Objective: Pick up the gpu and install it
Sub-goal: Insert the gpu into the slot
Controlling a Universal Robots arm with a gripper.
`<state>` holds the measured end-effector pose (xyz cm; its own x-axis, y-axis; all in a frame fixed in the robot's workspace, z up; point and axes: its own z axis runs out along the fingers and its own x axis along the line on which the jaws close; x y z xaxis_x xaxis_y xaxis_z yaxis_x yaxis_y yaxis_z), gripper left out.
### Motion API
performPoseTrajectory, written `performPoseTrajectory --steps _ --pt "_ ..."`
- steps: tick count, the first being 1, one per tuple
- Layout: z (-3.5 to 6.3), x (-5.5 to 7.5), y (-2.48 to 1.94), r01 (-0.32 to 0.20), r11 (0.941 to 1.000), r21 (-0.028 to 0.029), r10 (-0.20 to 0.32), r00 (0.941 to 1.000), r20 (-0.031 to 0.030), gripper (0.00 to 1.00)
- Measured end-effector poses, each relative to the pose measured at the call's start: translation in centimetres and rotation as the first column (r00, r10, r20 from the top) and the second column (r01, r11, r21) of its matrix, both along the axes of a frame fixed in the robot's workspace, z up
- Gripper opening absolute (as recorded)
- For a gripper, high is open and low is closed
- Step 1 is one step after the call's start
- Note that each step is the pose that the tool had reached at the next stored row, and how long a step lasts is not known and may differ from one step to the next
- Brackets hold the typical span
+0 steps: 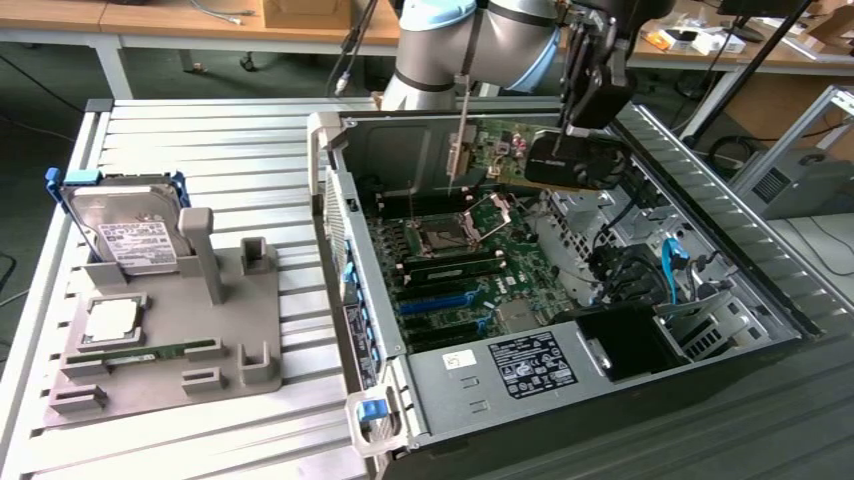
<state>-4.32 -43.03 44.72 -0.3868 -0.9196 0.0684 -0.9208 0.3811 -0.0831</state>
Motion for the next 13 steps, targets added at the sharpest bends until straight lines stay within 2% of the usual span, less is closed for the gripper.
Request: performPoseTrajectory --steps 2,3,7,10,13 --pt "-0.12 0.00 0.00 -0.037 0.9993 0.0000 0.037 0.9993 0.0000 0.27" --pt "-0.21 0.00 0.00 -0.071 0.9975 0.0000 0.071 0.9975 0.0000 0.27" --pt "-0.41 0.00 0.00 -0.145 0.9895 -0.0001 0.145 0.9895 -0.0001 0.27" --pt "-0.56 0.00 0.00 -0.199 0.9800 -0.0002 0.199 0.9800 0.0000 0.27" --pt "-0.70 0.00 0.00 -0.252 0.9678 -0.0006 0.252 0.9678 -0.0002 0.27"
